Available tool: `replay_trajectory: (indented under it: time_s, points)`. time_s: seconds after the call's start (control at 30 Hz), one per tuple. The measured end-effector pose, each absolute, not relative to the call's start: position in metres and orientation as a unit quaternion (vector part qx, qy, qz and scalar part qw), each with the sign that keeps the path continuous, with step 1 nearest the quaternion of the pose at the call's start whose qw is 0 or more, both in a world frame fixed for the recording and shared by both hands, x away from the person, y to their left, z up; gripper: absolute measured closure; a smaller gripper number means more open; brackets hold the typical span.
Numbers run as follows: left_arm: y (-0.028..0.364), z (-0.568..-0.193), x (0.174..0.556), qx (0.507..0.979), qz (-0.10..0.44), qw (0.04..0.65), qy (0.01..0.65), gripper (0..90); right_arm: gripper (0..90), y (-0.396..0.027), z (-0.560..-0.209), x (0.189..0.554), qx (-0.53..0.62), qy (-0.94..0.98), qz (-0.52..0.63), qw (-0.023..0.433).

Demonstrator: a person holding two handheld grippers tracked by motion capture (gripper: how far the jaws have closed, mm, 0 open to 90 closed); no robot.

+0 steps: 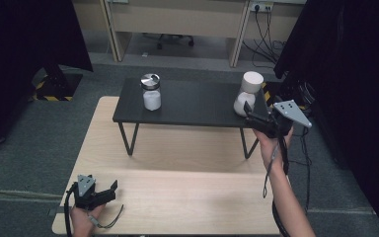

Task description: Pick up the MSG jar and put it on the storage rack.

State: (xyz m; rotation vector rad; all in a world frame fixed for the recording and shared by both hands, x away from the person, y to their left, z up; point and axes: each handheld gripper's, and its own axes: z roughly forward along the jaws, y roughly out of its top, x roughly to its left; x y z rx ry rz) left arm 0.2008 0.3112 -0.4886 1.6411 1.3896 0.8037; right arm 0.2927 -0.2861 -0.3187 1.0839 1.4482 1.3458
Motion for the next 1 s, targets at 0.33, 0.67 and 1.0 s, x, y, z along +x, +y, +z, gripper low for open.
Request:
replay_trajectory:
  time_s: [0.33,0.67,1.0]
  points:
    - [0.309,-0.488,0.201,0.654,0.323,0.405,0.551,1.2,0.3,-0.295,-0.349,0.265,0.447,0.574,0.535,0.429]
    - [0.308,-0.488,0.201,0.654,0.324,0.403,0.552,1.2,0.3,-0.306,-0.384,0.24,0.466,0.569,0.525,0.427]
    - [0.308,-0.488,0.201,0.657,0.324,0.404,0.547,1.2,0.3,-0.321,-0.423,0.219,0.494,0.574,0.498,0.423]
